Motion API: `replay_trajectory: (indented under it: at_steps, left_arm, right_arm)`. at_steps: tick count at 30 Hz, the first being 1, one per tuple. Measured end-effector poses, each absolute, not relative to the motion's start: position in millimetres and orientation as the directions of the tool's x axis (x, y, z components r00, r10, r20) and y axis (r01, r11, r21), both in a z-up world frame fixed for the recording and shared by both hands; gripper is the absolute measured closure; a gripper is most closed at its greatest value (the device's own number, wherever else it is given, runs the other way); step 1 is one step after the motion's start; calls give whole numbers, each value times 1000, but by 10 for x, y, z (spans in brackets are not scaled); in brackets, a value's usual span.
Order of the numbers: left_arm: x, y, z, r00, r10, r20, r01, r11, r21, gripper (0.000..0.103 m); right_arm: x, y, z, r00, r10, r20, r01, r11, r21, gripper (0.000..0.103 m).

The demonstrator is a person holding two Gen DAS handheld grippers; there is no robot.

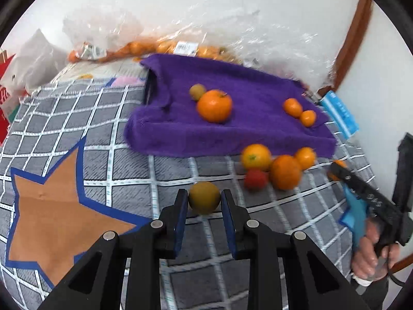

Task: Organize fruits
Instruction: 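Grasp the small yellow-green fruit with left tool while right tool grasps a round orange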

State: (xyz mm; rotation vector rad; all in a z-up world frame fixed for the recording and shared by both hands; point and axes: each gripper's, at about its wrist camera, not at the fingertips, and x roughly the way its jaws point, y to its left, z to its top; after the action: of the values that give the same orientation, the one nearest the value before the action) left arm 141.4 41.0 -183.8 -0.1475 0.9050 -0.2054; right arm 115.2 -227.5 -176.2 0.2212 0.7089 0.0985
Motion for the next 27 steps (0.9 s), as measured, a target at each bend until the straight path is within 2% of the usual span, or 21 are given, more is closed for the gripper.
replay_trajectory:
  at_steps: [3,10,16,21,27]
  left_arm:
    - [1480,378,-1905,582,-267,-768,145,964,-225,75]
    - [1518,153,-1914,640,-174,-748,169,982,-84,75]
    - [1527,298,-1912,634,-243,-734,169,970,-175,75]
    - [1524,312,-1920,633,-264,-727,166,965,-205,77]
    - [1474,516,-1895,668,-328,-668,131,935,-328,78]
  right_arm:
    - [1158,-2274,-1764,754,165,-636,-13,971,238,66]
    - [1165,-2299,-1771,752,171,-637,-9,968,249,66]
    - [1173,-2279,-1769,749,175,-639,-19,970,243,66]
    - [1155,-2201,-1746,754,169,-634,-44,977,208,66]
    - [1119,-2189,-1719,765,172,-620,-57,978,201,66]
